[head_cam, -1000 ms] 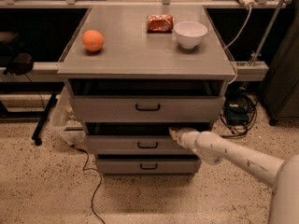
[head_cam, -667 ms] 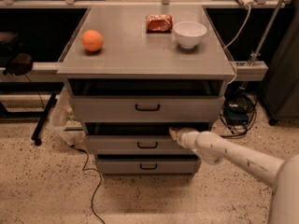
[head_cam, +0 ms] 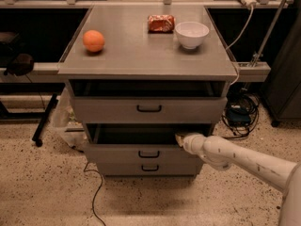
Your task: Open middle drawer
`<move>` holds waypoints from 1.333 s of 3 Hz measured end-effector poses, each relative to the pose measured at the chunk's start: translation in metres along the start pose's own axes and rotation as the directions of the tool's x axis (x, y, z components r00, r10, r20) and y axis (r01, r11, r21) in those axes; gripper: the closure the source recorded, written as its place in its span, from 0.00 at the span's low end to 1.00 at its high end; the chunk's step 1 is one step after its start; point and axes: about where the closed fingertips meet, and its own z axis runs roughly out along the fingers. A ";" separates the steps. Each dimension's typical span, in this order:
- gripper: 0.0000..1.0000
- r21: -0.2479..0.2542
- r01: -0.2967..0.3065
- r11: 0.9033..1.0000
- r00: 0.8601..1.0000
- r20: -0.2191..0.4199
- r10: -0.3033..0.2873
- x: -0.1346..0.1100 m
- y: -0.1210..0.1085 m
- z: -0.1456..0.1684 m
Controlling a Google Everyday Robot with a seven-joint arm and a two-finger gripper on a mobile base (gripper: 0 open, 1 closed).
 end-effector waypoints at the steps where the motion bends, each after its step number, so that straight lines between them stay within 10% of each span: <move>1: 1.00 -0.001 0.000 1.000 1.000 0.000 0.000 0.000 0.000 0.000; 4: 1.00 -0.053 0.057 0.997 0.998 -0.032 -0.059 0.032 0.005 -0.035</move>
Offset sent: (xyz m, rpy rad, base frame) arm -0.0317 -0.0139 -0.0085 0.0154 0.0079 0.0629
